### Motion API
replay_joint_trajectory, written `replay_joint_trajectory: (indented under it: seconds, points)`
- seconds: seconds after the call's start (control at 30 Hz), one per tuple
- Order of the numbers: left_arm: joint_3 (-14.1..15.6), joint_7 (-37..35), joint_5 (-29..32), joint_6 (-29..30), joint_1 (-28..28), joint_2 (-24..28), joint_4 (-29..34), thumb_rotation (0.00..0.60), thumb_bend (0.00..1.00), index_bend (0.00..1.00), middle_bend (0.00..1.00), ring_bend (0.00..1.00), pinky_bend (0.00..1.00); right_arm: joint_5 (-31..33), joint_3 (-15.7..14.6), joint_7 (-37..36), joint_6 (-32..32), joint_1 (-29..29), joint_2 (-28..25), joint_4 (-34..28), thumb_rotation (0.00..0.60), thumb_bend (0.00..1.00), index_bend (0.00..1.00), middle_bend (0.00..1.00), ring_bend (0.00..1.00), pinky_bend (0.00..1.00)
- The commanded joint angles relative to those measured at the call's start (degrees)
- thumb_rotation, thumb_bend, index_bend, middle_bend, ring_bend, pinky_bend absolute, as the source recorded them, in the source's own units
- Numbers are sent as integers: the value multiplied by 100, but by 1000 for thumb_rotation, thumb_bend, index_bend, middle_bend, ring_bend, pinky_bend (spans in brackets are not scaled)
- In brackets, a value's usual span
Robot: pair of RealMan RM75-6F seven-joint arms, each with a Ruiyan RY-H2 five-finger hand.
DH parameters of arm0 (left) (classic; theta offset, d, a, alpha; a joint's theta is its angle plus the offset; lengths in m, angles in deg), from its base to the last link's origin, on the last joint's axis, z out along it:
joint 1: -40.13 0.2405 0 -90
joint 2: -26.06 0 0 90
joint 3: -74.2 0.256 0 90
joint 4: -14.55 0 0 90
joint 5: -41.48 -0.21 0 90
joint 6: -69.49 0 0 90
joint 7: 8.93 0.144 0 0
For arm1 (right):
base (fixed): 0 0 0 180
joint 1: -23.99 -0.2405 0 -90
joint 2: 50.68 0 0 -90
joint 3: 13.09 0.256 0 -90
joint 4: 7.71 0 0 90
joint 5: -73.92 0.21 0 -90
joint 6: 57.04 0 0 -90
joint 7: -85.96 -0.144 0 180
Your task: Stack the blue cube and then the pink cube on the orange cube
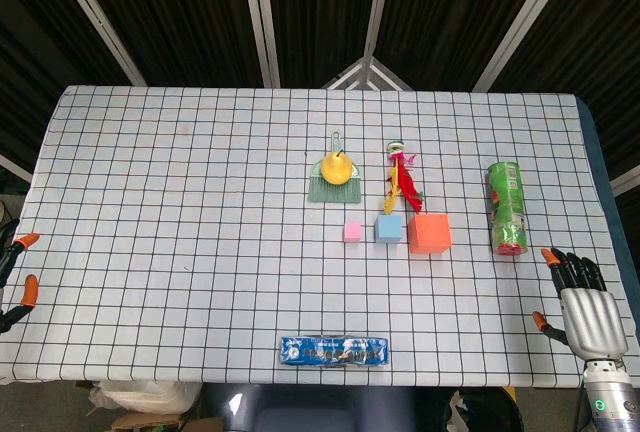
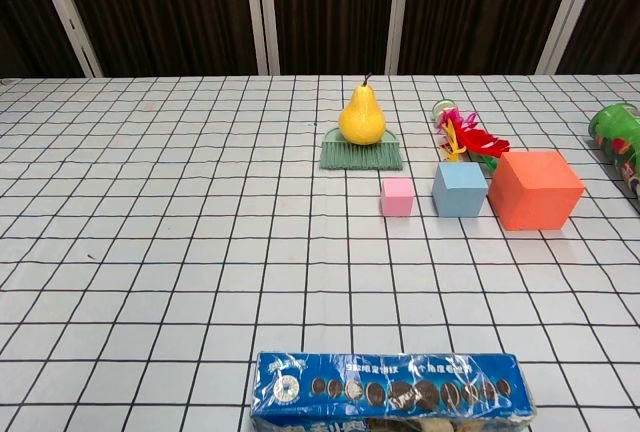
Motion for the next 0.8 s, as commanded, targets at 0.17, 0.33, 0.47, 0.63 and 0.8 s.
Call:
replay_joint_trajectory:
  seconds: [0.17,0.33,0.47,0.63,0.8]
  points:
    - [4,23,-3,-10,-3,-1,11,600,583,201,62,0,0,13,-8,30,-35,-10,7,10,600,305,0,96,88,86]
    - [33,100,-29,-24,0,-6,30,600,584,201,62,0,0,46,-8,57,-71,-18,7,-11,600,306,0,96,88,86]
    - [10,65,-7,-28,-10,5,41,600,584,201,62,0,0,52,11,82,-66,-31,13,-22,600,305,0,96,88,86]
    - [15,81,-9,8,15,19,57,600,583,201,62,0,0,76,-15,132,-131,-43,27,-9,600,305,0,96,88,86]
    - [51,84,-91,122,70,25,83,600,583,201,62,0,0,68,-27,9,-169,-48,8,13,600,305,0,96,88,86]
